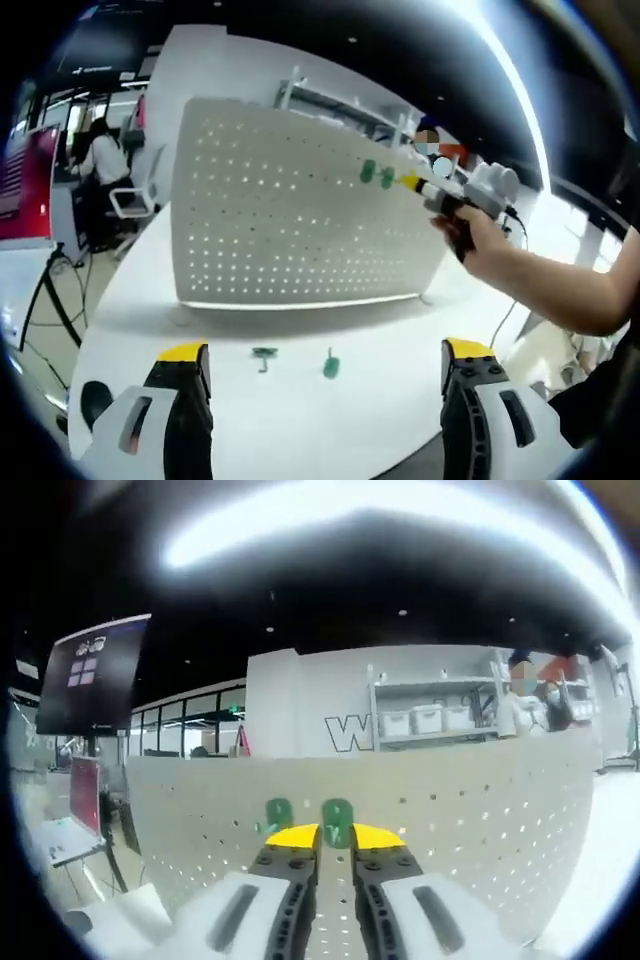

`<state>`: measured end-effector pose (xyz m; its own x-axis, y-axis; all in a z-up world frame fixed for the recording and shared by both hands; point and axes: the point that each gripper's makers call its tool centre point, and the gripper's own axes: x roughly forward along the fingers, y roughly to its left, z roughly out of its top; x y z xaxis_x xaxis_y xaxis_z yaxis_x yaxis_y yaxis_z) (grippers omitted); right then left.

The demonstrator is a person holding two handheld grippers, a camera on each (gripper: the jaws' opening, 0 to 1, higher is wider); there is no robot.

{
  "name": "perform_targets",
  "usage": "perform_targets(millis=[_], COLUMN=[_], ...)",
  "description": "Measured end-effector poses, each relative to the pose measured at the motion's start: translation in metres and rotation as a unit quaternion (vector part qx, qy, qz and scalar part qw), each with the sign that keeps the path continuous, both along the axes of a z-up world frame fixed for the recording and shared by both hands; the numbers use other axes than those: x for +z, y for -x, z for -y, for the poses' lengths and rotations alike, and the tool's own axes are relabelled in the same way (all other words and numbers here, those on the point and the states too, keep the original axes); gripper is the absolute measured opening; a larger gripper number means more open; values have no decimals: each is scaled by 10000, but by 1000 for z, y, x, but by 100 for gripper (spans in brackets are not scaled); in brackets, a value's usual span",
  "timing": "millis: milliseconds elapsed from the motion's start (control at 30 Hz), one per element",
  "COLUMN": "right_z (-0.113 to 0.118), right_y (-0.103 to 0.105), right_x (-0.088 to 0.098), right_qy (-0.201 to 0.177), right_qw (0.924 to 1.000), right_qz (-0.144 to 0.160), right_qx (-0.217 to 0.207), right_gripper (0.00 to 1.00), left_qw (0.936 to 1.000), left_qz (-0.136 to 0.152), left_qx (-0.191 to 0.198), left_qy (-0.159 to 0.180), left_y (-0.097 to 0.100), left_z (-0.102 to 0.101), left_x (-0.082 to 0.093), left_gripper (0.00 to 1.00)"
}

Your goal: Insert the hook assembly into the mounting plate slot until the hook locks in place.

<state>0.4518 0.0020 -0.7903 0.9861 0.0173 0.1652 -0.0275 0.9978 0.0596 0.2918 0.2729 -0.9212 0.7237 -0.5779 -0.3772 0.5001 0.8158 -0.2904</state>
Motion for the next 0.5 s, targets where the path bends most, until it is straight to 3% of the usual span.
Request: perform_targets(millis=[200,267,333,500], right_z=[-4,-4,-2,-4], right_y=[18,25,34,56], right_x=[2,-3,-12,-26], right_qy=[123,112,-255,-153], right_qw=[9998,9997,9991,9991], right_qz=[-11,-71,-240,-359], right_qx=[185,215,219,161], right_gripper=[12,13,16,19], left_qw=[10000,10000,10000,10000], left_qz=[-29,17,48,55], left_qx=[-25,-12,-32,-23], left_qy=[-58,-18,-27,-64], left_y=[5,6,7,8], left_z=[-1,0,1,-1], left_x=[-1,3,6,6], left_gripper=[96,95,96,96])
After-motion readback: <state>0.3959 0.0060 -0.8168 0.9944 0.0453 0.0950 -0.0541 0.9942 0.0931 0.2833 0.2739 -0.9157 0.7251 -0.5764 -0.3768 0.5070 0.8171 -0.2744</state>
